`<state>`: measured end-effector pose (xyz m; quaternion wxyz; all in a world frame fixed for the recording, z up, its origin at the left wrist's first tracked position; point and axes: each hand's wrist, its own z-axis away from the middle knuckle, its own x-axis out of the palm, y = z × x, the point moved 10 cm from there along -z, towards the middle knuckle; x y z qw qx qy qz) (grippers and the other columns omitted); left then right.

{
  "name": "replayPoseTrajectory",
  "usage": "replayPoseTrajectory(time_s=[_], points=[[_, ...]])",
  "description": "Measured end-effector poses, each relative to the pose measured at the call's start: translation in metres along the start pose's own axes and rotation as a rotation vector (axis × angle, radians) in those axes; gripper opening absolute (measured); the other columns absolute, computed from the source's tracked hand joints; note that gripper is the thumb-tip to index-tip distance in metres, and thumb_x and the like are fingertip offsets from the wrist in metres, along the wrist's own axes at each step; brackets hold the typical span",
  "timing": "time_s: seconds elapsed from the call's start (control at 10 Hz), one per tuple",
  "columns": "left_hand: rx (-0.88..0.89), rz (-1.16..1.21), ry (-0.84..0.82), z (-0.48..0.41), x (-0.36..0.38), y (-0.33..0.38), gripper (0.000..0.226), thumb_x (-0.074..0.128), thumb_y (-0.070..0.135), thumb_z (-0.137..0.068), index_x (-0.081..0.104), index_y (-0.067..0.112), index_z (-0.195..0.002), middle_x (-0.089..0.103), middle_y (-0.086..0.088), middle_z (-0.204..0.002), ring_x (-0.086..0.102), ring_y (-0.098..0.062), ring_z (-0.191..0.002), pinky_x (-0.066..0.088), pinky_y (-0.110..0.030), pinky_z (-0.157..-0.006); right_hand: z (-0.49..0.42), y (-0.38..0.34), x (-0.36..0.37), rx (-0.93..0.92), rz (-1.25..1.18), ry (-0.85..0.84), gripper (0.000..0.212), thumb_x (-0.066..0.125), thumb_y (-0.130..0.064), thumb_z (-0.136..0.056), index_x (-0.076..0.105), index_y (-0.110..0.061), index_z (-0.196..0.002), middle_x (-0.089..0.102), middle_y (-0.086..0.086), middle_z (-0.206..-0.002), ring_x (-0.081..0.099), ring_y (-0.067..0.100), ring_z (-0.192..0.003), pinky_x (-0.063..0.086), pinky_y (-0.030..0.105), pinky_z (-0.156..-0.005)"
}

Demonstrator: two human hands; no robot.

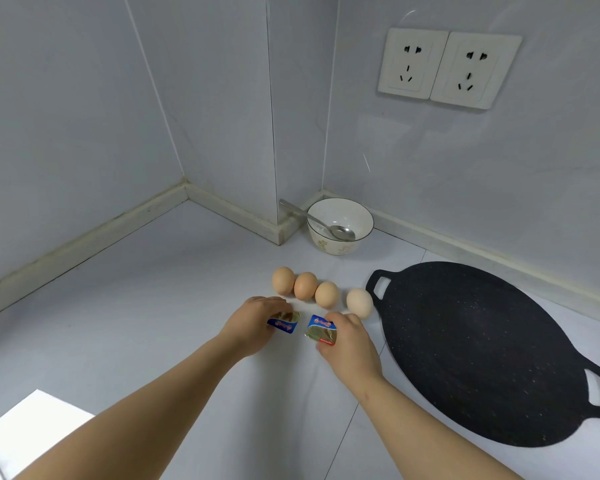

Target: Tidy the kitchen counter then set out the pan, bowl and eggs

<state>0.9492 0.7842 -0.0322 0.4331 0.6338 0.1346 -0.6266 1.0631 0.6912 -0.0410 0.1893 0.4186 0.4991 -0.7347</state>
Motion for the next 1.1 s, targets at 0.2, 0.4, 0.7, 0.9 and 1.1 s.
replayPoseTrajectory(time_s=[0.2, 0.4, 0.7, 0.9, 1.1], points=[[0.017, 0.003, 0.013, 0.001, 0.001, 0.002, 0.042, 0.048, 0.003, -0.093, 0.053, 0.021, -0.13, 0.055, 0.001, -0.132, 0.048, -0.019, -0.119, 0.041, -0.022, -0.092, 0.002, 0.002, 0.001, -0.014, -0.001, -0.006, 0.041, 0.062, -0.024, -0.089, 0.048, -0.019, -0.127, 0.05, 0.003, -0.119, 0.055, 0.016, -0.107, 0.053, 0.027, -0.083], [0.017, 0.009, 0.03, 0.001, 0.001, -0.001, 0.05, 0.047, 0.0, -0.09, 0.049, 0.025, -0.133, 0.053, 0.004, -0.134, 0.047, -0.019, -0.12, 0.04, -0.023, -0.093, 0.002, 0.001, 0.001, -0.017, -0.014, -0.005, 0.041, 0.063, -0.023, -0.088, 0.048, -0.019, -0.126, 0.05, 0.003, -0.119, 0.056, 0.015, -0.106, 0.052, 0.024, -0.081], [0.001, 0.003, 0.053, 0.0, -0.001, -0.004, 0.054, 0.042, -0.005, -0.089, 0.048, 0.024, -0.134, 0.053, 0.003, -0.134, 0.048, -0.02, -0.119, 0.041, -0.024, -0.093, 0.002, 0.001, 0.0, -0.016, -0.029, -0.013, 0.043, 0.063, -0.023, -0.088, 0.047, -0.018, -0.128, 0.049, 0.003, -0.121, 0.056, 0.015, -0.108, 0.051, 0.022, -0.082], [0.012, -0.017, 0.075, -0.002, -0.002, -0.004, 0.051, 0.043, -0.003, -0.09, 0.05, 0.025, -0.133, 0.053, 0.005, -0.135, 0.047, -0.02, -0.12, 0.042, -0.025, -0.094, 0.002, 0.001, 0.0, -0.011, -0.036, -0.012, 0.046, 0.063, -0.023, -0.088, 0.045, -0.019, -0.13, 0.048, 0.003, -0.124, 0.057, 0.015, -0.11, 0.052, 0.022, -0.085], [0.014, 0.109, 0.132, 0.009, -0.007, -0.009, 0.052, 0.049, -0.006, -0.083, 0.056, 0.023, -0.126, 0.049, 0.003, -0.137, 0.045, -0.026, -0.123, 0.044, -0.032, -0.097, 0.015, 0.004, -0.005, 0.014, -0.128, -0.013, 0.052, 0.065, -0.022, -0.086, 0.043, -0.02, -0.132, 0.042, 0.002, -0.126, 0.054, 0.015, -0.111, 0.048, 0.021, -0.086]])
